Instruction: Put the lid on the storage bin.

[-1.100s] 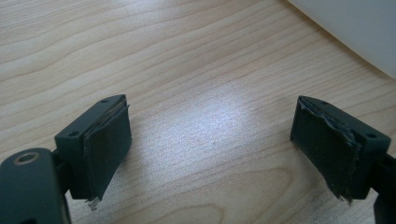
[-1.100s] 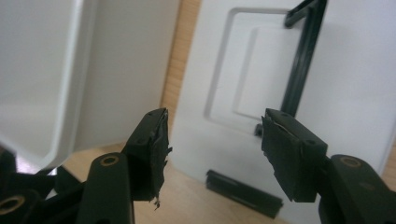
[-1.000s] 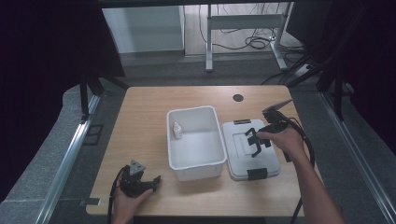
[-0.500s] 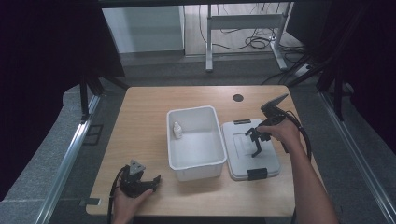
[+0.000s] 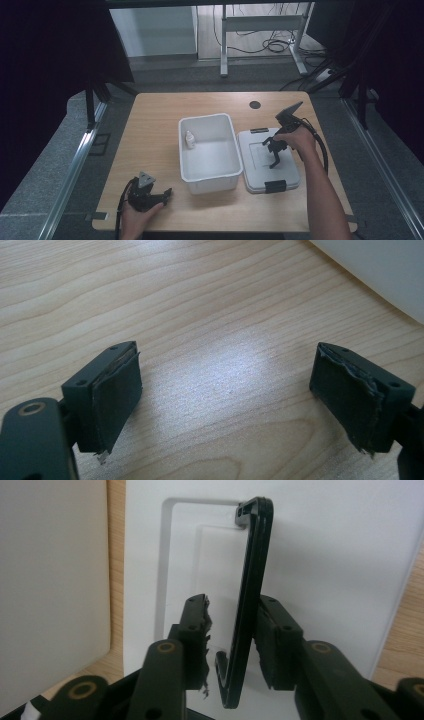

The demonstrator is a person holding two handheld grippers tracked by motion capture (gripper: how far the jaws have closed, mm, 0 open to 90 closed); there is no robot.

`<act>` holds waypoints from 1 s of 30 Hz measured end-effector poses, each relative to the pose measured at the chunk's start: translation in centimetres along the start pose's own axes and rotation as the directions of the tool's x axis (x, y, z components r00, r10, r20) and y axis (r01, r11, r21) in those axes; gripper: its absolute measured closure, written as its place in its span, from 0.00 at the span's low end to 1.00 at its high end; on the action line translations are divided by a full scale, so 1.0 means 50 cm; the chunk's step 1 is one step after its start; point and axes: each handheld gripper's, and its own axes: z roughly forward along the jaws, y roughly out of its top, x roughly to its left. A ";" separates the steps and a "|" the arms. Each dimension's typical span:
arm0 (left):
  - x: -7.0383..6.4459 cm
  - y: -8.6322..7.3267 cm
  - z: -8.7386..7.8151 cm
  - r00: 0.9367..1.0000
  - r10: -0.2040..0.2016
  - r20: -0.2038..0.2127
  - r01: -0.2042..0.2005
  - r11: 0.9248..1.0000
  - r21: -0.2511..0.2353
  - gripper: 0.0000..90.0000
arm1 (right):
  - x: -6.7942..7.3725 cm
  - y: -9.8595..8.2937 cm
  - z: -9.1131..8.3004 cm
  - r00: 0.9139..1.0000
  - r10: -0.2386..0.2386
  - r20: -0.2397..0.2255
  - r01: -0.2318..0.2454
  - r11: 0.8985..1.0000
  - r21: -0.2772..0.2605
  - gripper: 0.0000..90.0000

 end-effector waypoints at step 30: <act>0.000 -0.001 -0.001 1.000 -0.001 0.000 0.001 1.000 -0.001 0.15 | 0.015 -0.019 -0.028 0.994 0.095 -0.057 -0.097 0.995 -0.032 0.94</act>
